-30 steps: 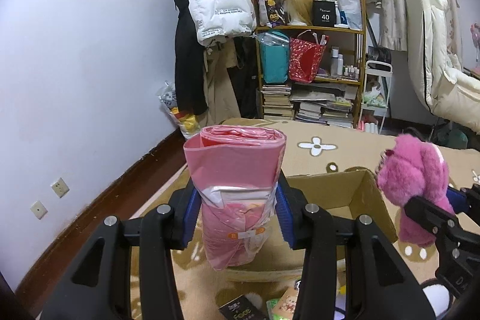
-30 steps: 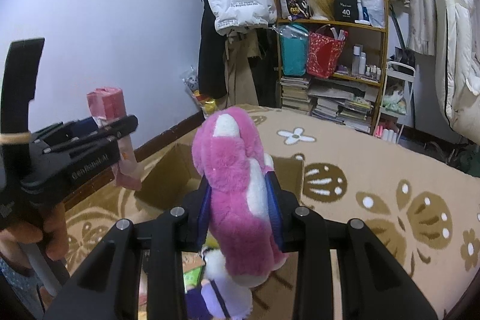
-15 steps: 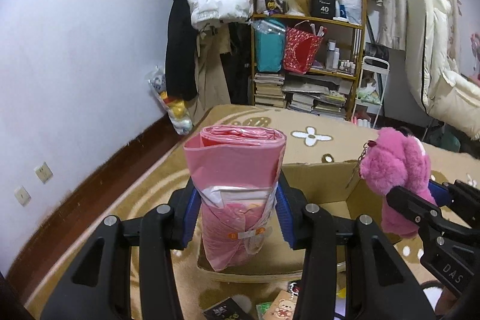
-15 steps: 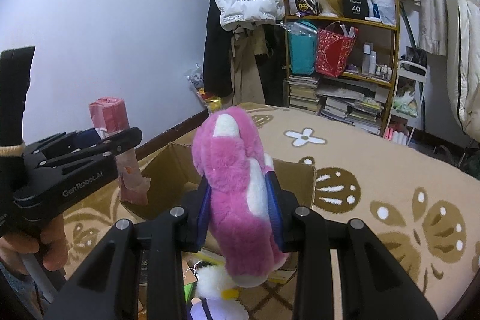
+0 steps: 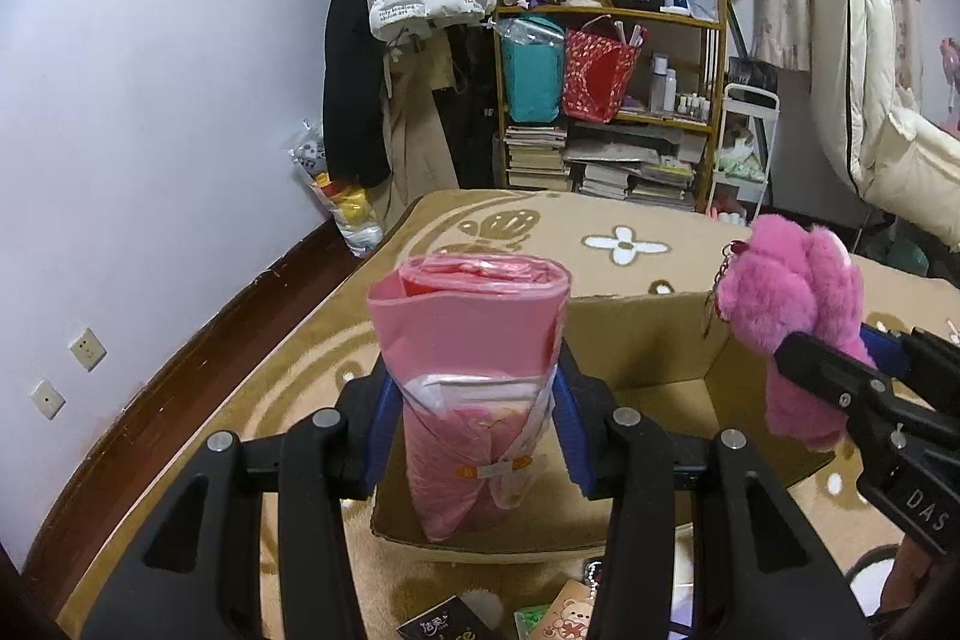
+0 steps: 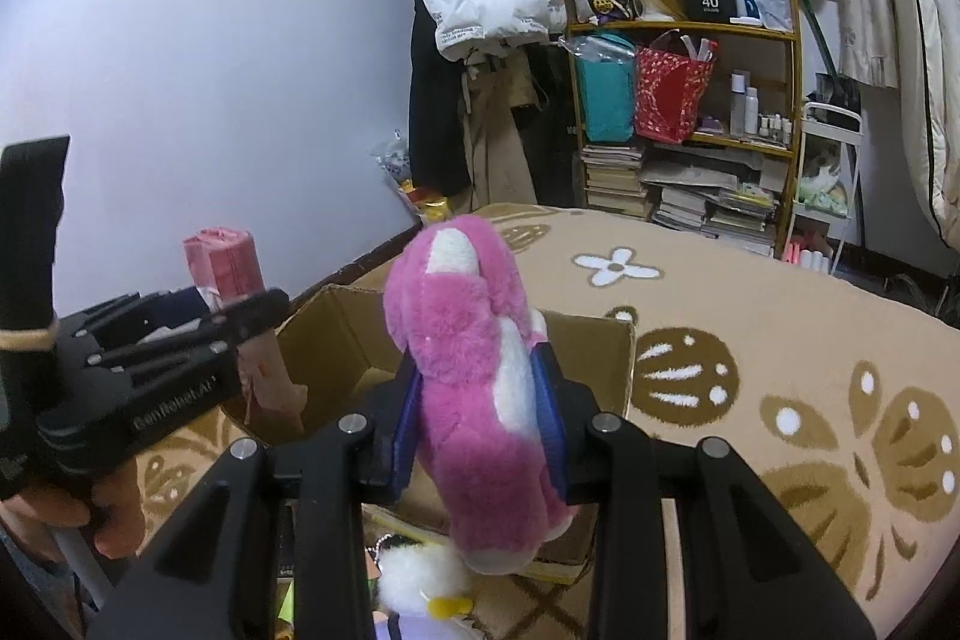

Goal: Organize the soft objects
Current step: 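Lift and carry both held items over the open cardboard box, then open both tools to drop the package and pink plush into the box, then move both tools back down toward the remaining pile, then grasp the pink roll-cake plush with the left tool while the right tool grasps the yellow dog plush, then lift and carry both plushes over the cardboard box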

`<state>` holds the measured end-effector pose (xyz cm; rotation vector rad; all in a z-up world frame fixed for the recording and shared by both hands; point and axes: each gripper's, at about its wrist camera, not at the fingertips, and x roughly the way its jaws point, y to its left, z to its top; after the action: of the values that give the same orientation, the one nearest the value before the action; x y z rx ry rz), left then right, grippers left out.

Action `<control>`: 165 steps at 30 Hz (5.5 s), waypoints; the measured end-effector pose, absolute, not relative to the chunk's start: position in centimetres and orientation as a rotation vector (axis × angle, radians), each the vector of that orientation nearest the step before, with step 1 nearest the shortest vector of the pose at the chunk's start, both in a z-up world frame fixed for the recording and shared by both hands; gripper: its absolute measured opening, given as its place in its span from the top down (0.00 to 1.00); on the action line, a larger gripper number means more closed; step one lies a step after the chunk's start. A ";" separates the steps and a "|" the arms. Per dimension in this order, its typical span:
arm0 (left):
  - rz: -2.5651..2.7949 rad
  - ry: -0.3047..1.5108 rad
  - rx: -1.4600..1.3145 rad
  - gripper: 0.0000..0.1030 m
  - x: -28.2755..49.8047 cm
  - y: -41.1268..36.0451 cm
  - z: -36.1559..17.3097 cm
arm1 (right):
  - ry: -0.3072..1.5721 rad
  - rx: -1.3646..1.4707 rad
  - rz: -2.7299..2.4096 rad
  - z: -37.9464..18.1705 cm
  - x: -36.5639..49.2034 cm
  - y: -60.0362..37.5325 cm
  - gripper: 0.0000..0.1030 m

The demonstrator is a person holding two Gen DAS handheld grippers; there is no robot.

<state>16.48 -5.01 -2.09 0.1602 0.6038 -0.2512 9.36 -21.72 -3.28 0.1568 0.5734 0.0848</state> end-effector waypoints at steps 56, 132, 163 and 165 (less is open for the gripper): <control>-0.246 0.913 0.140 0.01 7.7 3.1 -0.9 | 0.790 0.256 0.071 -3.9 0.9 -18.5 0.01; -0.188 1.447 0.459 0.04 8.0 -0.6 -15.8 | 1.303 0.082 0.314 -17.1 2.5 -7.9 0.02; -0.154 1.138 0.255 0.70 9.2 2.1 -7.4 | 0.947 0.031 0.168 -8.5 0.9 -11.1 0.47; -0.156 1.098 0.241 0.72 9.2 2.3 -6.4 | 0.920 0.040 0.152 -7.8 1.0 -11.3 0.48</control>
<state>9.16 2.29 -6.44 0.2414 1.0979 -0.1558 0.96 -11.30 -7.75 0.0401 0.9205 0.1516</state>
